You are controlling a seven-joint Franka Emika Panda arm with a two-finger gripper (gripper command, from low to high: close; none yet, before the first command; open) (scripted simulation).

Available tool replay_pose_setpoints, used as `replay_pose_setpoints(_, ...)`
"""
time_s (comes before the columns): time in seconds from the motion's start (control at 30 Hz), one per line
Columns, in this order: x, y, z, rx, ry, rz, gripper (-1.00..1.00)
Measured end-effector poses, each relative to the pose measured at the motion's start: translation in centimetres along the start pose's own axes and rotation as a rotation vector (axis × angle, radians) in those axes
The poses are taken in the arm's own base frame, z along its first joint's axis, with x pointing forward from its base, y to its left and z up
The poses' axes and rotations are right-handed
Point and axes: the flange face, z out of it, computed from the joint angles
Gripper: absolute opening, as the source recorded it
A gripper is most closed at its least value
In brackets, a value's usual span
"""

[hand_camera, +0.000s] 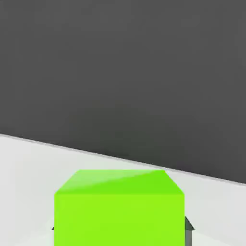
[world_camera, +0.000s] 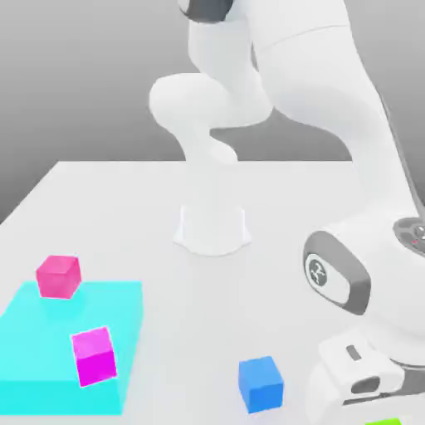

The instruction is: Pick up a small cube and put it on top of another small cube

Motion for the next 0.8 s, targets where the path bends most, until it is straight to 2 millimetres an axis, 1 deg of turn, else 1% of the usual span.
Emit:
replay_pose_setpoints(0.03,0.0,0.0,-0.5,0.000,0.000,0.000,-1.00)
replay_pose_setpoints(0.07,0.0,-0.1,-1.5,0.000,0.000,0.001,-1.00)
replay_pose_setpoints(0.17,0.1,0.2,-5.6,0.000,-0.001,0.005,-1.00)
replay_pose_setpoints(0.23,0.5,2.3,-7.3,0.000,-0.003,0.067,-1.00)
replay_pose_setpoints(0.3,1.0,5.0,-8.5,-0.001,-0.004,0.145,-1.00)
replay_pose_setpoints(0.5,1.6,13.7,-11.1,-0.001,-0.002,0.403,-1.00)
replay_pose_setpoints(0.53,1.7,15.2,-11.3,-0.001,-0.001,0.447,-1.00)
replay_pose_setpoints(0.57,1.7,15.8,-10.7,-0.001,0.000,0.467,-1.00)
replay_pose_setpoints(0.63,1.6,16.1,-8.8,0.000,0.001,0.479,-1.00)
replay_pose_setpoints(0.7,1.5,16.2,-6.4,-0.001,0.001,0.481,-1.00)
replay_pose_setpoints(0.73,1.5,16.2,-5.6,-0.001,0.001,0.480,1.00)
replay_pose_setpoints(0.8,1.5,16.2,-5.6,-0.001,0.001,0.480,1.00)
